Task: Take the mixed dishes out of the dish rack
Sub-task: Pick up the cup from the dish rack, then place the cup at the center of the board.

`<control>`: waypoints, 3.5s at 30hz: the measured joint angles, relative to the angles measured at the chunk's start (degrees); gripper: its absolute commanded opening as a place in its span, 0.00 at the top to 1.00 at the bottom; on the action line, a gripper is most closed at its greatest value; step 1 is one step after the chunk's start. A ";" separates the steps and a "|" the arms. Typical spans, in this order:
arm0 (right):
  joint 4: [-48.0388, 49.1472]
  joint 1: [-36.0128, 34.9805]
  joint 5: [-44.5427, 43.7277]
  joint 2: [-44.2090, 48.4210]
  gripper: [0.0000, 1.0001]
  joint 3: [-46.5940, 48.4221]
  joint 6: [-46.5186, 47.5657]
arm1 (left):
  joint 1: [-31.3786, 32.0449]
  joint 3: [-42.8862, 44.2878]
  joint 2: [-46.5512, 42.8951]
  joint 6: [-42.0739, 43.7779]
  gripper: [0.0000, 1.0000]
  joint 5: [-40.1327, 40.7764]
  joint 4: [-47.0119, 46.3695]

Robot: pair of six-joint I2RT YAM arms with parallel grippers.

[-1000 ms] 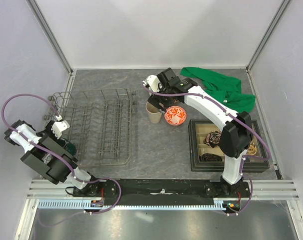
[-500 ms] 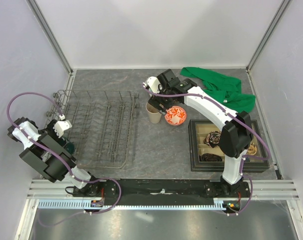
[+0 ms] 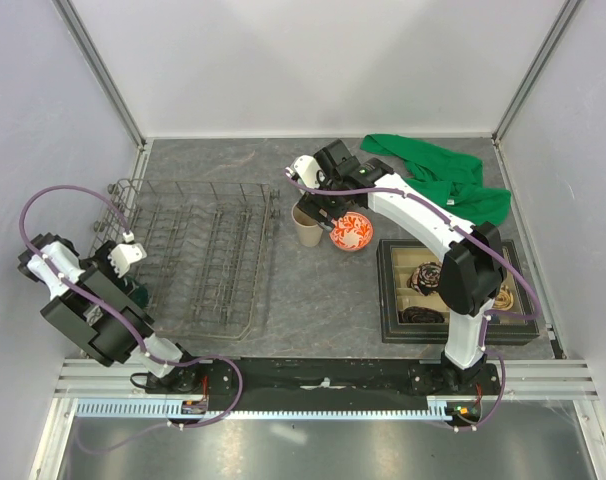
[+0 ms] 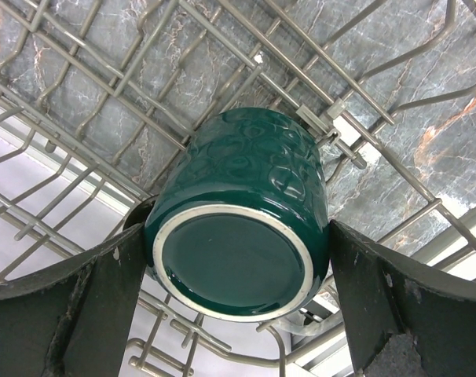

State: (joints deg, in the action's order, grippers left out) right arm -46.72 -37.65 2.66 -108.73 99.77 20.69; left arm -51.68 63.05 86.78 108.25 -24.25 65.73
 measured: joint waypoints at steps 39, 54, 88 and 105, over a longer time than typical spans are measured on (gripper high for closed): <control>-0.02 0.26 0.11 -0.02 0.17 -0.02 0.35 | 1.64 16.02 1.97 -5.42 0.98 -11.72 10.05; 0.39 0.44 1.49 0.02 0.17 0.35 -0.90 | 5.29 14.34 -2.36 -12.76 0.98 -24.96 10.95; 14.73 7.74 27.54 4.44 0.18 7.61 -17.59 | 24.41 25.11 -2.40 -62.31 0.99 -54.71 10.03; 34.51 8.94 43.76 4.90 0.20 2.10 -31.87 | 27.06 30.67 1.99 -74.29 0.98 -55.49 5.38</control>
State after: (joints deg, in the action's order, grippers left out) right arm -12.21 -28.71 46.41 -103.83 101.86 -11.18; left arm -24.62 93.71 88.77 33.95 -79.75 71.11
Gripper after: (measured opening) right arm 0.804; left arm 0.908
